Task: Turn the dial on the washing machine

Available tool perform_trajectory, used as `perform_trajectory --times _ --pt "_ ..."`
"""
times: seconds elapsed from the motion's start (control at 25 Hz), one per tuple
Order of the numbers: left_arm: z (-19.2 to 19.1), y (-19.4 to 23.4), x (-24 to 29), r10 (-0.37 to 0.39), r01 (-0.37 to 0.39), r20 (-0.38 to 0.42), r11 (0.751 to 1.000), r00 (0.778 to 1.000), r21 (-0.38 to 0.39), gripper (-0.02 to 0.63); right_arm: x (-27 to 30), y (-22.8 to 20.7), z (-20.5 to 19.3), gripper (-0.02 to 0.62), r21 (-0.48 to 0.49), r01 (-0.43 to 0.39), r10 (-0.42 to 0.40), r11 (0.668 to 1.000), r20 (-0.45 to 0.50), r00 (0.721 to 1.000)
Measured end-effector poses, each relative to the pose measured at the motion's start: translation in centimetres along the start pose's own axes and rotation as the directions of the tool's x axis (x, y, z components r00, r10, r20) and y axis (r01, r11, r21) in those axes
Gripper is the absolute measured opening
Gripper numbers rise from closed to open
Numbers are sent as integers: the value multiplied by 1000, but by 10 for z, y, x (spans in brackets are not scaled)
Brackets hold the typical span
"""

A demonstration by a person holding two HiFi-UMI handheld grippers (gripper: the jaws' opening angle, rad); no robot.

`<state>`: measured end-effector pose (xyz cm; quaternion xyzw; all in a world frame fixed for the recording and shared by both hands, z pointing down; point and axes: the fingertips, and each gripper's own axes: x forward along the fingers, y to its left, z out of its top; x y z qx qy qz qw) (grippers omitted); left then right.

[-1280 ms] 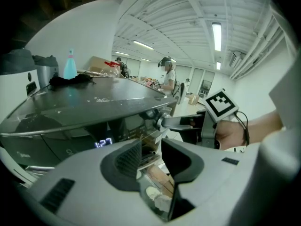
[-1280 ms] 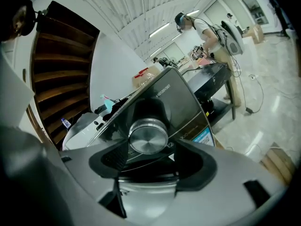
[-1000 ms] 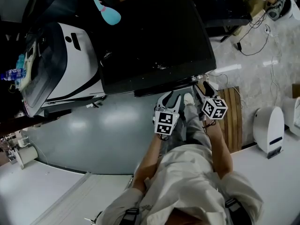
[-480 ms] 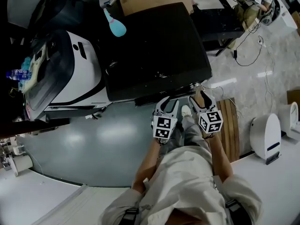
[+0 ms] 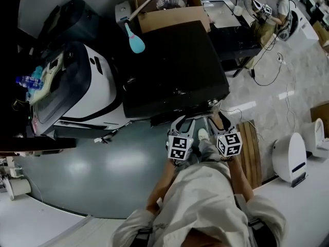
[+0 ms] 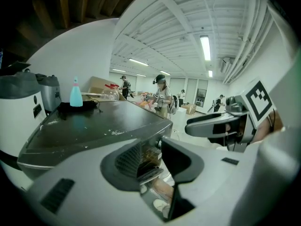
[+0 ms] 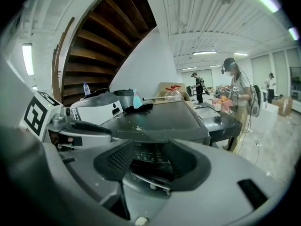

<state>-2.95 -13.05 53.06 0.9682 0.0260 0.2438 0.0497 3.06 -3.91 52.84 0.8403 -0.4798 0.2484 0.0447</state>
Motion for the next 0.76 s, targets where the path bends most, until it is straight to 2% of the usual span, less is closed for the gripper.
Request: perform_trajectory --times 0.48,0.76 --pt "-5 2 -28 -5 5 30 1000 1000 -4 138 -14 20 5 219 -22 30 -30 999 6 1000" --pt "-8 8 -32 -8 7 31 1000 999 22 138 -12 30 6 218 -51 31 -31 998 -1 1000"
